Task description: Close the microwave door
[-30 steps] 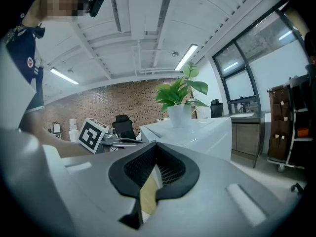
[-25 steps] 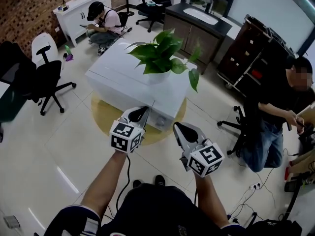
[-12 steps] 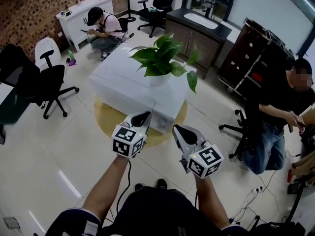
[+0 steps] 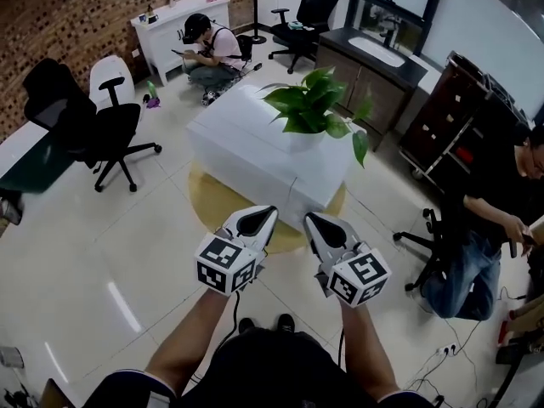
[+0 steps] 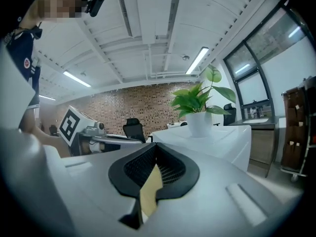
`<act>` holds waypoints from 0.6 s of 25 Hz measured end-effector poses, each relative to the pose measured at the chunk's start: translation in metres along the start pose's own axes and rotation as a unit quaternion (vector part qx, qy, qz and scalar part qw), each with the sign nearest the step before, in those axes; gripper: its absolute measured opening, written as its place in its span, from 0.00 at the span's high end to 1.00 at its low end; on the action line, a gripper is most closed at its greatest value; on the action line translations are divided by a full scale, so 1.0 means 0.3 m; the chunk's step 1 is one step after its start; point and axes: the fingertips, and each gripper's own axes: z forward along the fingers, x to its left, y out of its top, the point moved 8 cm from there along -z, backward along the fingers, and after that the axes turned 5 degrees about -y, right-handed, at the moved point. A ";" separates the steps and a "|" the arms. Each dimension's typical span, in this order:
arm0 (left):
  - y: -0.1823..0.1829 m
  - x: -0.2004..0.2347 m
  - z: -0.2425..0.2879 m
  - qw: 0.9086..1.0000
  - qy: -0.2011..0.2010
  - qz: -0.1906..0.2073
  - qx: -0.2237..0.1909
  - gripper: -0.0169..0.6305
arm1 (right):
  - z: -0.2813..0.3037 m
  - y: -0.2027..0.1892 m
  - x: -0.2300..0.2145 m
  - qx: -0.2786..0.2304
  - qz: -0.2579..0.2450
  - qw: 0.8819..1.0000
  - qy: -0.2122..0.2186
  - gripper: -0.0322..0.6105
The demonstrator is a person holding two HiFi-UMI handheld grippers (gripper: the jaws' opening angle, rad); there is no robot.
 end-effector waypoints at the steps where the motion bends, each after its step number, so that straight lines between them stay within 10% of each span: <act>1: 0.012 -0.008 -0.015 1.000 0.001 0.003 -0.004 0.95 | 0.007 0.004 0.011 -0.001 -0.002 1.000 0.005 0.95; 15: 0.056 -0.035 -0.145 0.999 0.023 0.016 -0.027 0.95 | 0.053 0.079 0.117 -0.011 -0.041 0.998 0.044 0.95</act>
